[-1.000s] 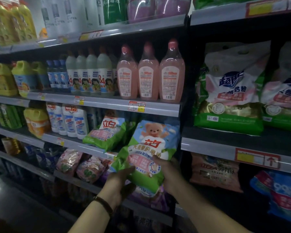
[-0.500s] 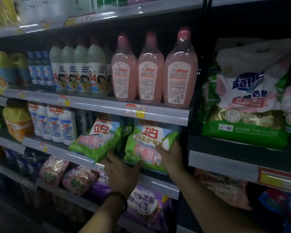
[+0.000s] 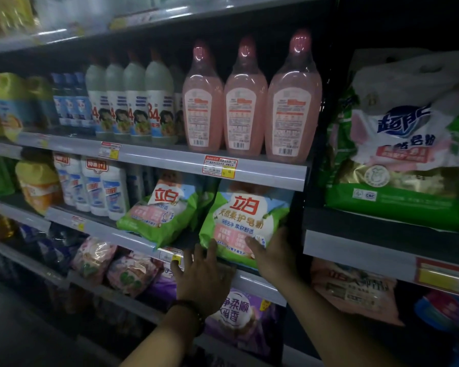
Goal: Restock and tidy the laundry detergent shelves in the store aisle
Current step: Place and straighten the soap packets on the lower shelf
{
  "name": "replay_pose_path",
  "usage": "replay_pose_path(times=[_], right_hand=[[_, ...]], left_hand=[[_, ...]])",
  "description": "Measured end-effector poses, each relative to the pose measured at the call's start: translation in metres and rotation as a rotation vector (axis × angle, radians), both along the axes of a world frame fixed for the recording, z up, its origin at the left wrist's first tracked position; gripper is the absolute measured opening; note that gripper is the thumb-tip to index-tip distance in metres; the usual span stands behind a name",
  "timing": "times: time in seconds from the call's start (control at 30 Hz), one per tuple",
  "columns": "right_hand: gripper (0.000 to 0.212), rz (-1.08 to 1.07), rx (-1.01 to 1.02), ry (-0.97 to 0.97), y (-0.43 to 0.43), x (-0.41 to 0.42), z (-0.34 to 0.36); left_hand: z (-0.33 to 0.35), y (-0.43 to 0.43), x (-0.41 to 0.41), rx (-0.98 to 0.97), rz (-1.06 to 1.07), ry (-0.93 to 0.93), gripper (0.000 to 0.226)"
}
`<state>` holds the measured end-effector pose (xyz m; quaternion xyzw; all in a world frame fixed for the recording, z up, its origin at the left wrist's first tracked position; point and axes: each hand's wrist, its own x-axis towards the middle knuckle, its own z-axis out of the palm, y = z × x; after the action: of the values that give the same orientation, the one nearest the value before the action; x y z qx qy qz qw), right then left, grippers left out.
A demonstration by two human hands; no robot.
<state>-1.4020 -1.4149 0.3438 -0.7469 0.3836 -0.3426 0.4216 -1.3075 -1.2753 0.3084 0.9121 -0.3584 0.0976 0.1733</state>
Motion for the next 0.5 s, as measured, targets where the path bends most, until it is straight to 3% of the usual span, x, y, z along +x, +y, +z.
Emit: replay_pose_path(times=[0.37, 0.5], right_hand=[[0.066, 0.009, 0.078, 0.149, 0.013, -0.003, 0.016], [0.075, -0.240, -0.146, 0.214, 0.051, -0.015, 0.016]], left_hand=[[0.011, 0.013, 0.010, 0.138, -0.096, 0.139, 0.104], [0.022, 0.038, 0.018, -0.095, -0.224, 0.302, 0.089]])
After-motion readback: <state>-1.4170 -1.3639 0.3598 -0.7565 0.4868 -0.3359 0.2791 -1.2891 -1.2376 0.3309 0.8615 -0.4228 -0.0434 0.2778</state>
